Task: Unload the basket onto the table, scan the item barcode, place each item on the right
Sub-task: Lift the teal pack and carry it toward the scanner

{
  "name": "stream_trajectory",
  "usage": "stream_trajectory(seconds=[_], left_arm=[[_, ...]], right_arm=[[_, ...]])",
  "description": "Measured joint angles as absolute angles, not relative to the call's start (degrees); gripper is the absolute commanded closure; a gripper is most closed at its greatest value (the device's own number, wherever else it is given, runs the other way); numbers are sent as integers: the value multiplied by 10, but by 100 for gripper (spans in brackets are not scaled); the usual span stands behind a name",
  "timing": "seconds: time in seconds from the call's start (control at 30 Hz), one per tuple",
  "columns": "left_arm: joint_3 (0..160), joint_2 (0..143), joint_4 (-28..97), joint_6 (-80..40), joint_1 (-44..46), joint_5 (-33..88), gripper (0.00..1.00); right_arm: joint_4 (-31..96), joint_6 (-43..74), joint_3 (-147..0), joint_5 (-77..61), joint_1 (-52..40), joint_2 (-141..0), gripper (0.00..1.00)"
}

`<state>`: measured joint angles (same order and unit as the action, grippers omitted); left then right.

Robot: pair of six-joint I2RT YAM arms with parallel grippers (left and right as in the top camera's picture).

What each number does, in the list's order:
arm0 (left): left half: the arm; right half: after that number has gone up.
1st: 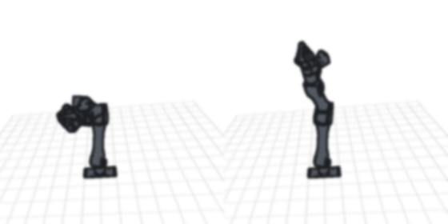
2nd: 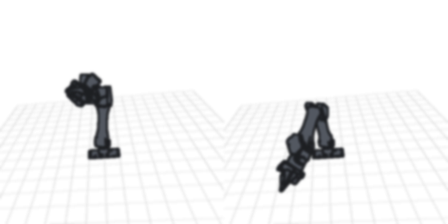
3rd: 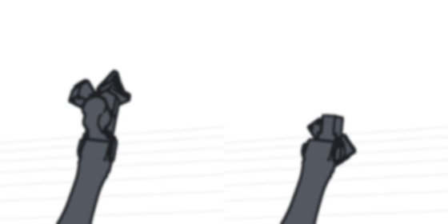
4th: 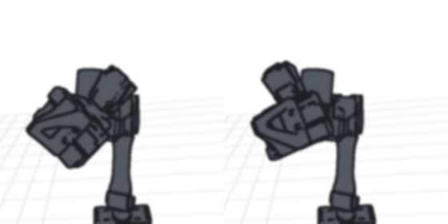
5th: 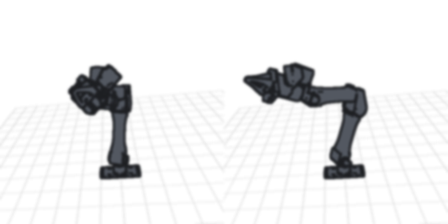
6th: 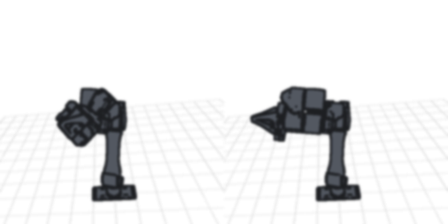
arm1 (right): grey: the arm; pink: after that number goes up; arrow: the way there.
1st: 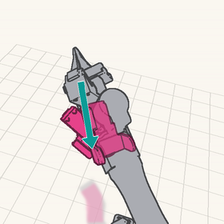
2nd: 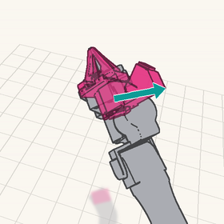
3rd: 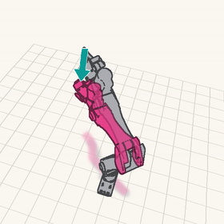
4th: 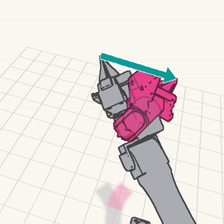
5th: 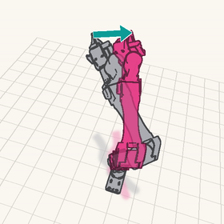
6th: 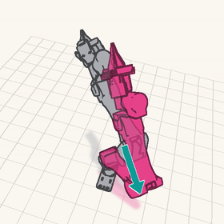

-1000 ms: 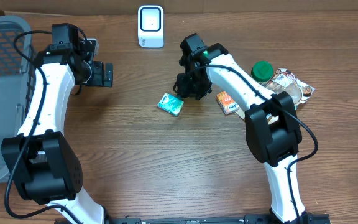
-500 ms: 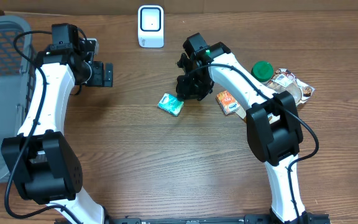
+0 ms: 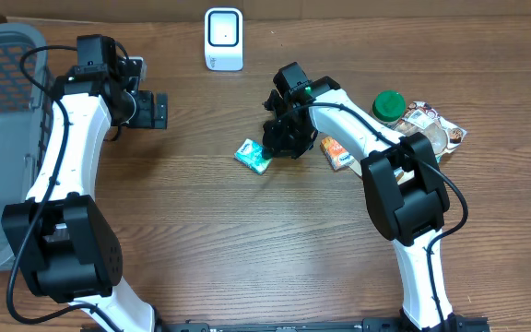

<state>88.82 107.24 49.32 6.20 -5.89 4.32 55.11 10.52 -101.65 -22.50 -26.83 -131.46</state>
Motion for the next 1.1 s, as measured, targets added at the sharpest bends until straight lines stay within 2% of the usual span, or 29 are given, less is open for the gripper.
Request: stream_trajectory(seconds=[0.2, 0.3, 0.4, 0.47, 0.57, 0.6, 0.63, 0.93, 1.1], left_arm=[[888, 1072, 493, 62, -59, 43, 1], [888, 1072, 493, 62, -59, 43, 0], [888, 1072, 493, 62, -59, 43, 0], [888, 1072, 493, 62, -59, 43, 0], [888, 1072, 493, 62, -59, 43, 1], [888, 1072, 493, 62, -59, 43, 0], [888, 1072, 493, 62, -59, 43, 0], [888, 1072, 493, 62, -59, 43, 1], [888, 1073, 493, 62, -59, 43, 0]], right_arm=[[536, 130, -1010, -232, -273, -1315, 73], [533, 157, -1006, -234, -278, -1315, 62], [514, 193, -994, -243, -283, -1312, 62], [500, 215, -985, -249, -287, -1309, 66], [493, 237, -978, -253, -290, -1308, 84], [490, 242, -975, -257, -290, -1308, 93], [489, 248, -973, -261, -290, -1308, 96], [496, 263, -973, -304, -285, -1307, 96], [506, 232, -973, -418, -258, -1304, 96]])
